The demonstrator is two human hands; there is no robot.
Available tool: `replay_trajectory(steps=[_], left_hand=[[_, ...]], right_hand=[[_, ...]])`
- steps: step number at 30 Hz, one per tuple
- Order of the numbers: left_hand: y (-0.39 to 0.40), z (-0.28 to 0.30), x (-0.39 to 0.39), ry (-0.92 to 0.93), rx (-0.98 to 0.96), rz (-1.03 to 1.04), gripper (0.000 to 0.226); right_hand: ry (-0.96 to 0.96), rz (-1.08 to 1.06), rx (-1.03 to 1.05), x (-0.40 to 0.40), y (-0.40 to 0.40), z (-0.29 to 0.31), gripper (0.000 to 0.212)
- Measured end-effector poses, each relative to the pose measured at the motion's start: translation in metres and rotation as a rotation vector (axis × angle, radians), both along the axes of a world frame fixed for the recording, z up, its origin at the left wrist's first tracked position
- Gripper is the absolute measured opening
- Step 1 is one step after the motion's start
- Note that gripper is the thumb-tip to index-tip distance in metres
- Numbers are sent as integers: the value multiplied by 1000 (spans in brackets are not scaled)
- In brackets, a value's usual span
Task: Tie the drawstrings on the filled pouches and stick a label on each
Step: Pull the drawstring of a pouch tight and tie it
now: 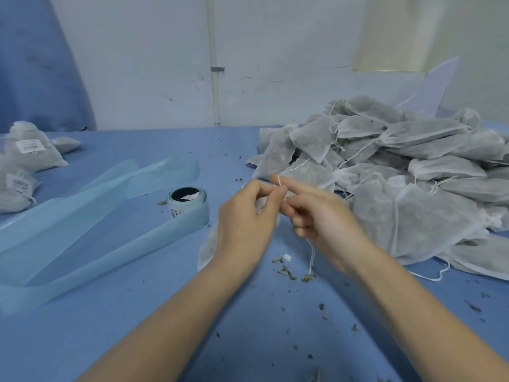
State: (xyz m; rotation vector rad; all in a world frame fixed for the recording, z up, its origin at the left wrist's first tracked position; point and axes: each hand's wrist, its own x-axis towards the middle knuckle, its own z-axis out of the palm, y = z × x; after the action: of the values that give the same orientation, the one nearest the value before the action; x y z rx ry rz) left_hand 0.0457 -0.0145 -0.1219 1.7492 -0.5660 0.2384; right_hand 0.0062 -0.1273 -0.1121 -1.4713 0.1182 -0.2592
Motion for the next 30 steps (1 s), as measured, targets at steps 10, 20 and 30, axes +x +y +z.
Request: replay_trajectory(steps=[10,20,30], left_hand=[[-5,-1,-1,33,53,95,14],[3,4,12,215,-141,36,25],[-4,4,-4,-26,191,79,25]], right_hand=[[-115,-231,-750,-6,1,-5,15],[-18,-232,-515,-1,-10,-9,5],[37,-183,-240,-5,-12,1,32]])
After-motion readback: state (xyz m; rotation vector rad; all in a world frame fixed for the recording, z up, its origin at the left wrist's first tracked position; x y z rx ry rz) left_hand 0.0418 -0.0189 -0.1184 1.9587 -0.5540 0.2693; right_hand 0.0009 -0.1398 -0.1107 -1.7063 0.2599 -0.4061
